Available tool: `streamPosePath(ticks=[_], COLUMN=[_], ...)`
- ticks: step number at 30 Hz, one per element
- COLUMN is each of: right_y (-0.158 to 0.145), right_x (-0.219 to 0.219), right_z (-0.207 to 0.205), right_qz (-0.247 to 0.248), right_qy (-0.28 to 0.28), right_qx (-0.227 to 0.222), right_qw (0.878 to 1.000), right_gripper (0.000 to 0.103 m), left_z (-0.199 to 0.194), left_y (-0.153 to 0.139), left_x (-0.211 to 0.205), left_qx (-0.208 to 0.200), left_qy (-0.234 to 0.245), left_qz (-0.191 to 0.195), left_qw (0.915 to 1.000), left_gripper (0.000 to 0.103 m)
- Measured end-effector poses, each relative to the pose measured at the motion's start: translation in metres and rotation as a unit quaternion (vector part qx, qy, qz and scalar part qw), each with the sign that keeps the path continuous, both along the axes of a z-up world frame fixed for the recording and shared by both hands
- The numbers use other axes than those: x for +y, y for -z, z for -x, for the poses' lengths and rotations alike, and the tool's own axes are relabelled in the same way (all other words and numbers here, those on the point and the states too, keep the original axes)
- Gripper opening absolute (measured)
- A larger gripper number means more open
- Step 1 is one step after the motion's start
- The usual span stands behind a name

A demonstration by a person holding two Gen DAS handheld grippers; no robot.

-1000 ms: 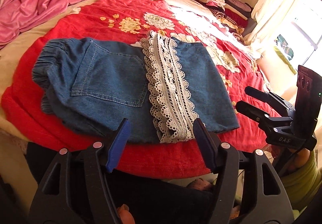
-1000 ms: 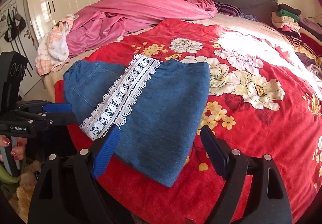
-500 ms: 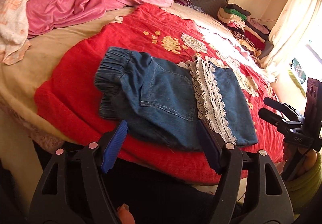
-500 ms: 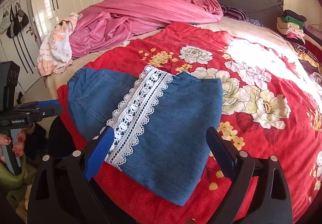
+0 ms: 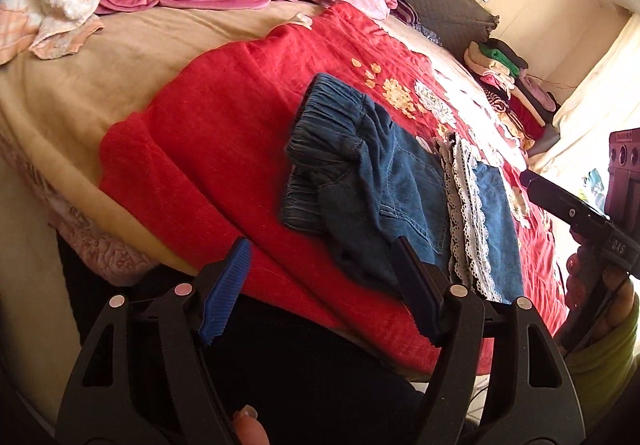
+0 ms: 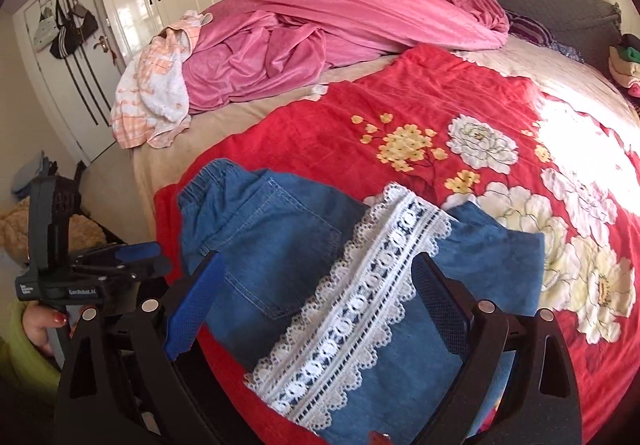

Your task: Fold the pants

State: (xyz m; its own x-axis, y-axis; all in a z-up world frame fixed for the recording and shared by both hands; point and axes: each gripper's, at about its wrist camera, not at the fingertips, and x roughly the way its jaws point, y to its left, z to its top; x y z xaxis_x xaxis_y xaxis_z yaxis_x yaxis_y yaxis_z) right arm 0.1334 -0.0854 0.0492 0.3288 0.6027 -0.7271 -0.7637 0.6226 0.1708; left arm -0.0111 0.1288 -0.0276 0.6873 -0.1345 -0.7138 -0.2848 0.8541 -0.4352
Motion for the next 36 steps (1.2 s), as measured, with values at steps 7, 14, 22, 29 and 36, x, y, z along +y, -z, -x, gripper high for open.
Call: streamPosePath(ticks=[7,14,22,29,36], right_y=[-0.011,-0.002,0.019,0.05,0.063], right_x=[0.057,0.104,0.148,0.187,0.182], right_z=[-0.012,-0.013,-0.014,-0.023,-0.031], right_qz=[0.029,0.059,0.093,0.11,0.083], right_qy=[-0.06,-0.109,-0.167,-0.236,-0.232], right_qx=[-0.02,-0.017,-0.008,0.042,0.076], right_qw=[0.998,0.992,0.982,0.965,0.966], right_gripper=[0.094,0.094,0.094,0.094,0.041], left_z=[-0.004,-0.03,-0.03,-0.029,-0.03], left_y=[-0.003,0.006,0.015,0.016,0.02], left_x=[0.004,0.009,0.009,0.008,0.01], left_qx=[-0.028,-0.017,-0.025,-0.026,-0.023], left_qy=[0.0,-0.005,-0.013,-0.003,-0.002], left_qz=[0.028,0.027,0.035,0.036,0.046], left_qw=[0.9992,0.9995,0.999,0.999,0.9987], left_gripper=[0.065,0.046,0.038,0.037,0.038])
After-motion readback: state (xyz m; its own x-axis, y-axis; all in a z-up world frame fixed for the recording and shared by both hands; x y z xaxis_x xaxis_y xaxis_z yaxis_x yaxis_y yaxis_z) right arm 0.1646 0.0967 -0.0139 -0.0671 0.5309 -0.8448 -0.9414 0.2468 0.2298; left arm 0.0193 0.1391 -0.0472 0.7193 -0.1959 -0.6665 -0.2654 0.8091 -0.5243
